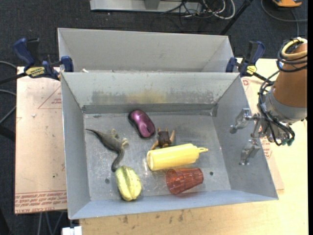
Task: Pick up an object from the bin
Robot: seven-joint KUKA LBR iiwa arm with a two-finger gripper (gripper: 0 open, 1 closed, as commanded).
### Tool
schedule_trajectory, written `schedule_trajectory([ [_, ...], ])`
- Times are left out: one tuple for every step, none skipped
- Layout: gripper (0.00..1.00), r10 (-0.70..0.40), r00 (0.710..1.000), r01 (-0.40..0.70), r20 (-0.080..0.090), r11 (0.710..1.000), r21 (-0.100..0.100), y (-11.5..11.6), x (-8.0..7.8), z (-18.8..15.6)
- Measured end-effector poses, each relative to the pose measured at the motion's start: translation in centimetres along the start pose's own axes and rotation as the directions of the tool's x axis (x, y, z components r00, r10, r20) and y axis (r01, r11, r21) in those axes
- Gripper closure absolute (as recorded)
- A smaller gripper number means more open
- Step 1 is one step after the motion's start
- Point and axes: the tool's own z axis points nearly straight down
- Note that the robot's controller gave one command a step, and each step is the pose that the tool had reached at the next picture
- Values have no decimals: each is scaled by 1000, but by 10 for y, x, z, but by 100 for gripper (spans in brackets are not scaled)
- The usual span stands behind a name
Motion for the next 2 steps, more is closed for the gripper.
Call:
schedule_trajectory([
  [0,0,1000,0,0,1000,0,0,0,0],
  [0,-185,983,185,3,983,1,-1,-19,78],
])
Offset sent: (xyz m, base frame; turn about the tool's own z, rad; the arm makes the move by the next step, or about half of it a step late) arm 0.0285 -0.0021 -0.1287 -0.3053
